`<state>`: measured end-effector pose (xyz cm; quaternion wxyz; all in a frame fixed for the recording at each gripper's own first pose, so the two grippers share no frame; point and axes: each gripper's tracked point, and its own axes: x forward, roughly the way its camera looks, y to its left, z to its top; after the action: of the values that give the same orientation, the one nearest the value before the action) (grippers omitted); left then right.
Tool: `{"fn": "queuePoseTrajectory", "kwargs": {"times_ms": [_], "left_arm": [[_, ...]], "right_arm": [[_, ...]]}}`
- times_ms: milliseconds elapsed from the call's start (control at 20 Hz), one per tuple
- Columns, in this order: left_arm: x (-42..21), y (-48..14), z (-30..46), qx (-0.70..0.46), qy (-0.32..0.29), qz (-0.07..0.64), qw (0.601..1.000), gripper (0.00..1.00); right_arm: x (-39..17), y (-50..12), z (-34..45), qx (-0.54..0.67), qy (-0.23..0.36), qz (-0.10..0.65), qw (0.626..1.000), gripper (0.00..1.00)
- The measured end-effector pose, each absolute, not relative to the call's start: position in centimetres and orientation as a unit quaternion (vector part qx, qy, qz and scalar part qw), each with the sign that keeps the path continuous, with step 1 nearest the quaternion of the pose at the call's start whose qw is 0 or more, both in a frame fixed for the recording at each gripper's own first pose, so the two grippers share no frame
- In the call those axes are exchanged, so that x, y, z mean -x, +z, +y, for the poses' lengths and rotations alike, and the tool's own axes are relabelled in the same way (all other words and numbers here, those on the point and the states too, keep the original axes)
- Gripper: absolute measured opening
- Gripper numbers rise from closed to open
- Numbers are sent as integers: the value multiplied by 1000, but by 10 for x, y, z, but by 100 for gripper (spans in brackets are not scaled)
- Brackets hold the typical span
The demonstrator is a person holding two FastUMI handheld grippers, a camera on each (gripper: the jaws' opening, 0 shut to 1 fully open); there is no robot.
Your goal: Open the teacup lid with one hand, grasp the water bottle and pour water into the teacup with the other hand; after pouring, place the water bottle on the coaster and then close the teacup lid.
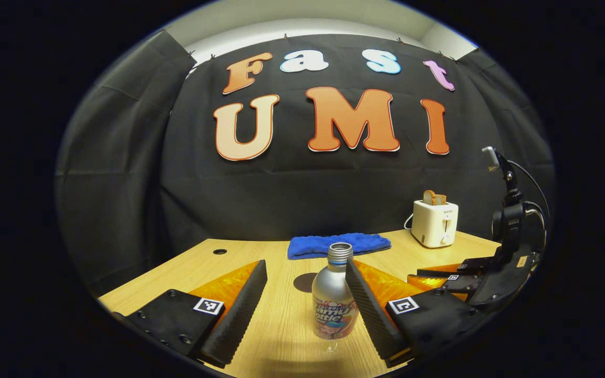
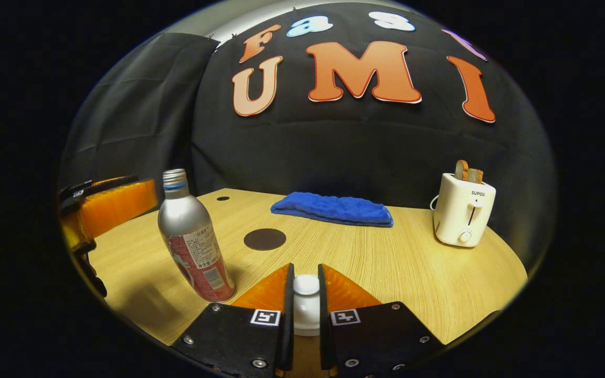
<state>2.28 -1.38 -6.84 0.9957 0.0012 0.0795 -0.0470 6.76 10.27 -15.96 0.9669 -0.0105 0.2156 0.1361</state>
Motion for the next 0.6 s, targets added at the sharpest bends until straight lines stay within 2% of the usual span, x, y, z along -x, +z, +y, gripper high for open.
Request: {"fn": "queuePoseTrajectory", "kwargs": {"times_ms": [350, 600], "left_arm": [[-32, -73, -36, -1, -69, 90, 994, 98], [-36, -99, -44, 10, -73, 120, 990, 98]], "right_arm": [[-63, -138, 74, 11, 114, 195, 974, 20], [-59, -137, 51, 9, 92, 196, 976, 20]]}}
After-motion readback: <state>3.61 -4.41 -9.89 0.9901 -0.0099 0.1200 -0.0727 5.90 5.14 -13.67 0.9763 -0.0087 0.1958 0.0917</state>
